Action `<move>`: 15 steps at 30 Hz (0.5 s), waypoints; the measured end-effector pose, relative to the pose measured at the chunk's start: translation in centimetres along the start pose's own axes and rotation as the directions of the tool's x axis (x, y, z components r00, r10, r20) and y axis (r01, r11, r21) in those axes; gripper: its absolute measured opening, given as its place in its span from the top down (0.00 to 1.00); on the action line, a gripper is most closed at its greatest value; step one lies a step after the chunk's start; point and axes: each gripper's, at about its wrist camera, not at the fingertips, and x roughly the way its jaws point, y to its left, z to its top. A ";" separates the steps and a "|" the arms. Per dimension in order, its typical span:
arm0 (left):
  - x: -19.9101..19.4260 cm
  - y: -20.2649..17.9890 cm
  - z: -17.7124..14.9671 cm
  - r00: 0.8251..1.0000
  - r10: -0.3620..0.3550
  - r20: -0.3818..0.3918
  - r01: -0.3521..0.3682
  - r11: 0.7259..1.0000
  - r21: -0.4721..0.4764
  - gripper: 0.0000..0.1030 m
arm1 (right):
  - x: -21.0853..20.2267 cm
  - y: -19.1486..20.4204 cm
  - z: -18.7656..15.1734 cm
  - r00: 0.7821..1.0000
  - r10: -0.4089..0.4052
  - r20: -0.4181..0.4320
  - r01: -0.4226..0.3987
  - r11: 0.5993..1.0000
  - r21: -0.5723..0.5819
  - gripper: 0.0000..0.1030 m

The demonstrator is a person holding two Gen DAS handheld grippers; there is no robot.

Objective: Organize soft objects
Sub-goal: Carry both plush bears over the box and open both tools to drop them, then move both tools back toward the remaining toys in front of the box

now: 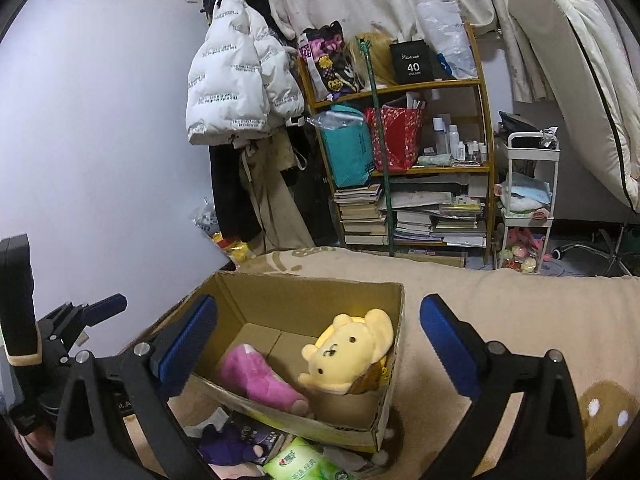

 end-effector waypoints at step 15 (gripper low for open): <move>-4.8 0.7 -2.0 0.999 -0.024 -0.035 0.023 0.999 -0.031 0.13 | -5.3 2.0 -0.6 1.000 -0.016 0.018 0.016 0.999 -0.046 0.00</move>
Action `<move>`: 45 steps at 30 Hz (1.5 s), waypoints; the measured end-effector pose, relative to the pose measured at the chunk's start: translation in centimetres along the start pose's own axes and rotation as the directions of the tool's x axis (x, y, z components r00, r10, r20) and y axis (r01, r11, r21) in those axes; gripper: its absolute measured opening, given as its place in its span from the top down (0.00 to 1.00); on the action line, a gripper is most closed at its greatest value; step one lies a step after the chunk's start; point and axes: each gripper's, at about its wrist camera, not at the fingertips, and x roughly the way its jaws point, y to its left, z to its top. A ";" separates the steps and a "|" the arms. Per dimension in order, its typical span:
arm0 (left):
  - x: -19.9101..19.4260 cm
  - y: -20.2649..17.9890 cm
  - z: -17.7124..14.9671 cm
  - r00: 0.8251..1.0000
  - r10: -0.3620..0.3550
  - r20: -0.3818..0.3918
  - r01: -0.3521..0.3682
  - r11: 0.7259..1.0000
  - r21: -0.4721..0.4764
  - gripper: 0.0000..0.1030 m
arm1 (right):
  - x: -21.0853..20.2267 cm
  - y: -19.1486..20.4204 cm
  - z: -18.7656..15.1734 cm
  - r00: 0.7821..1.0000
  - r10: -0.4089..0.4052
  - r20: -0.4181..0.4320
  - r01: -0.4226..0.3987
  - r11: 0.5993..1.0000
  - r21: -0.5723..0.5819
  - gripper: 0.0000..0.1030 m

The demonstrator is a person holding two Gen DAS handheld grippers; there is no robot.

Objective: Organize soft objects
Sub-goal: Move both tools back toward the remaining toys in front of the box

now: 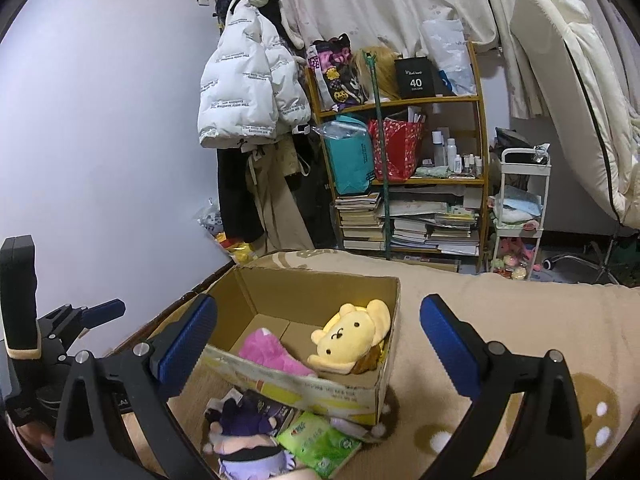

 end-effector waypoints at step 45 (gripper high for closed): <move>-1.3 2.0 -6.4 0.977 -0.037 -0.209 0.025 0.998 -0.057 0.13 | -5.2 1.5 -6.1 0.989 -0.065 -0.134 0.062 0.998 -0.028 0.00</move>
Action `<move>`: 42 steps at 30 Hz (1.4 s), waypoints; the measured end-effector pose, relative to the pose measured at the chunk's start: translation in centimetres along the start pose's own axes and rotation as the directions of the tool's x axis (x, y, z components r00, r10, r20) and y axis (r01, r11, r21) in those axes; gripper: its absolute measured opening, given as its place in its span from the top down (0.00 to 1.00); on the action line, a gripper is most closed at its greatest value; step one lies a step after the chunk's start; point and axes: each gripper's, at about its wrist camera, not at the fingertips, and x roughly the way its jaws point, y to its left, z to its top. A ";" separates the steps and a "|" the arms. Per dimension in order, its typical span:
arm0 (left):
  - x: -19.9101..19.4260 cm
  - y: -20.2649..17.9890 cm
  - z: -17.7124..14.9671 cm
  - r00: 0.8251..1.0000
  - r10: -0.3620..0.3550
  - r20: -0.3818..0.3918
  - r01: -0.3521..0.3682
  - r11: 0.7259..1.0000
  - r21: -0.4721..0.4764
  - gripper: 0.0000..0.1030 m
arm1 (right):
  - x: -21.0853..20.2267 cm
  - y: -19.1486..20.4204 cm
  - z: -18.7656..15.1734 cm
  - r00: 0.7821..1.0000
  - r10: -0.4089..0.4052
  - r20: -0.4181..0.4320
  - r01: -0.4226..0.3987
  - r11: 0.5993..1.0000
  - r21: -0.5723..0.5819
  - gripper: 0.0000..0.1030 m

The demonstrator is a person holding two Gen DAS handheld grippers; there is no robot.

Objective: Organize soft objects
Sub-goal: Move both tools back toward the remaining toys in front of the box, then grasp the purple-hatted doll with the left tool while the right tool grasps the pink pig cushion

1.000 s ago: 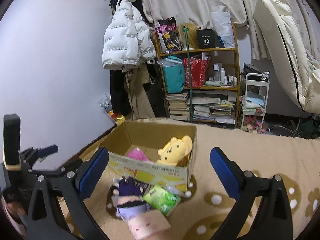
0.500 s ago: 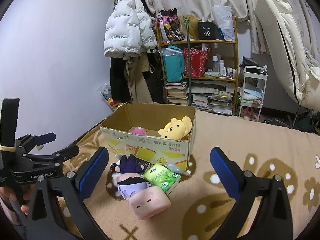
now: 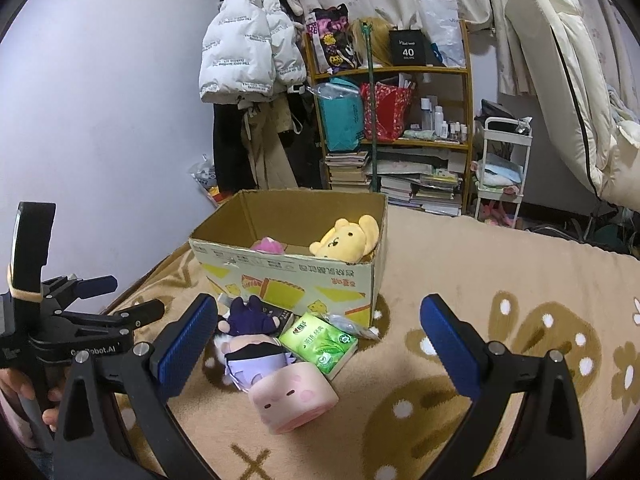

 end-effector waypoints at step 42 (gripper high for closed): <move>9.3 -2.2 1.4 0.966 -0.190 -0.173 0.174 0.979 -0.107 0.13 | 9.3 -1.2 -4.3 0.942 0.018 -0.335 0.016 0.995 0.098 0.00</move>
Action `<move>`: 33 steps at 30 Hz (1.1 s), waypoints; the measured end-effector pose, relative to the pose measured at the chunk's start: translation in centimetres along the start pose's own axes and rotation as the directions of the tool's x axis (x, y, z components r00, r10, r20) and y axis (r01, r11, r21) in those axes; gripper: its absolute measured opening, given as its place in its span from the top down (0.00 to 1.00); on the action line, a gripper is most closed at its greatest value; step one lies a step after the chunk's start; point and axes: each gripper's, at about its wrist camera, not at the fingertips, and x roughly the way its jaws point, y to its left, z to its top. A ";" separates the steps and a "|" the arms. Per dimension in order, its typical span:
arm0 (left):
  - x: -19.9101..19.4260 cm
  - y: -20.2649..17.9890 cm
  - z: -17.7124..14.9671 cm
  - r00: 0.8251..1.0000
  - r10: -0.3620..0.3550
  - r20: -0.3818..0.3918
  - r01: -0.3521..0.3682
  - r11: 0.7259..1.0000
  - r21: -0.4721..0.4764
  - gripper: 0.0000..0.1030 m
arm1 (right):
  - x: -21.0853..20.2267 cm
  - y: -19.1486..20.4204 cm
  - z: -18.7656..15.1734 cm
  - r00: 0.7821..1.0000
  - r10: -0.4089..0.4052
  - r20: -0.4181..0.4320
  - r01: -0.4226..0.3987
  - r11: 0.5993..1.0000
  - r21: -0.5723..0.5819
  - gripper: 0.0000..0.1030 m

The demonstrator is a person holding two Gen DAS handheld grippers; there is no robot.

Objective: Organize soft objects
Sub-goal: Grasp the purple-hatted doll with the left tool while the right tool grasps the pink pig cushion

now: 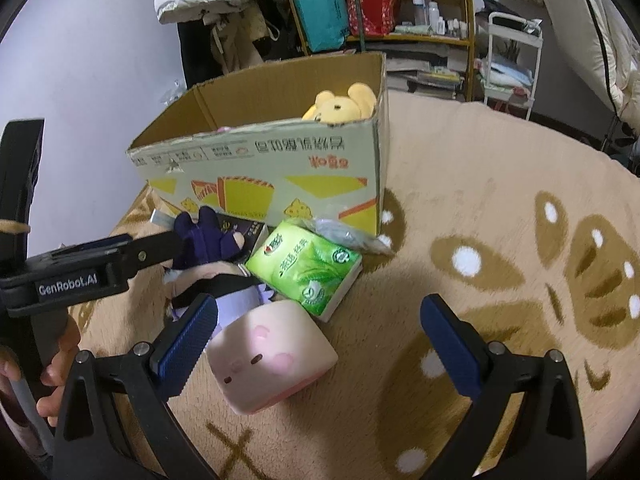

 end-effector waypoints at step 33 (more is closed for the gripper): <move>3.5 -2.3 0.5 0.994 -0.084 -0.071 0.088 0.995 0.055 0.68 | 4.1 -0.5 -0.3 0.985 0.088 -0.147 -0.081 0.995 0.050 0.08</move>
